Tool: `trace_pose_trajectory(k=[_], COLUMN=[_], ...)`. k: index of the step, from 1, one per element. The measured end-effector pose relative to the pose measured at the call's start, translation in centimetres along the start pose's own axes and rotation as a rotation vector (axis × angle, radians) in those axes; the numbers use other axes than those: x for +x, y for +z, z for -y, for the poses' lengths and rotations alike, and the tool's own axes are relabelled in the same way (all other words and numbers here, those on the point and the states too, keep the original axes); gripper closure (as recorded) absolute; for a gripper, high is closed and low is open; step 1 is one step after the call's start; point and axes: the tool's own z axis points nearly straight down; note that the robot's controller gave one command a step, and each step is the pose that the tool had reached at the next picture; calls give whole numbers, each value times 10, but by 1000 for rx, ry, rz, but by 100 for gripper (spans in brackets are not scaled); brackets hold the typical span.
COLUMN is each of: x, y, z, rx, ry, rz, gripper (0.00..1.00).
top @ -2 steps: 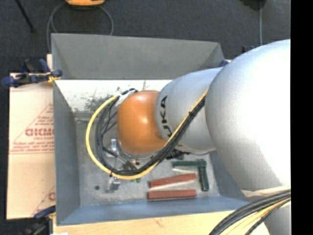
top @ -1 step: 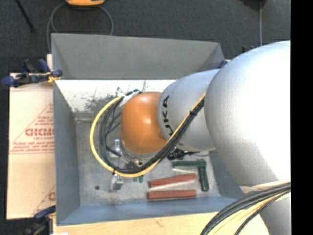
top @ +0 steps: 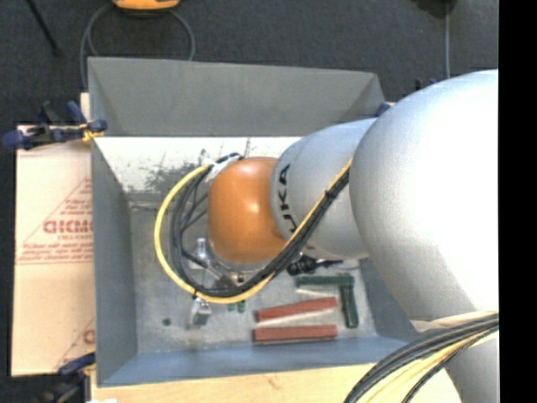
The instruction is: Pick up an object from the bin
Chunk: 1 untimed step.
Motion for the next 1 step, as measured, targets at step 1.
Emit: trace_pose_trajectory(k=[1], x=[-11], y=[1], z=[89], rx=[-4], ry=[-100], rz=[-10], gripper=[100])
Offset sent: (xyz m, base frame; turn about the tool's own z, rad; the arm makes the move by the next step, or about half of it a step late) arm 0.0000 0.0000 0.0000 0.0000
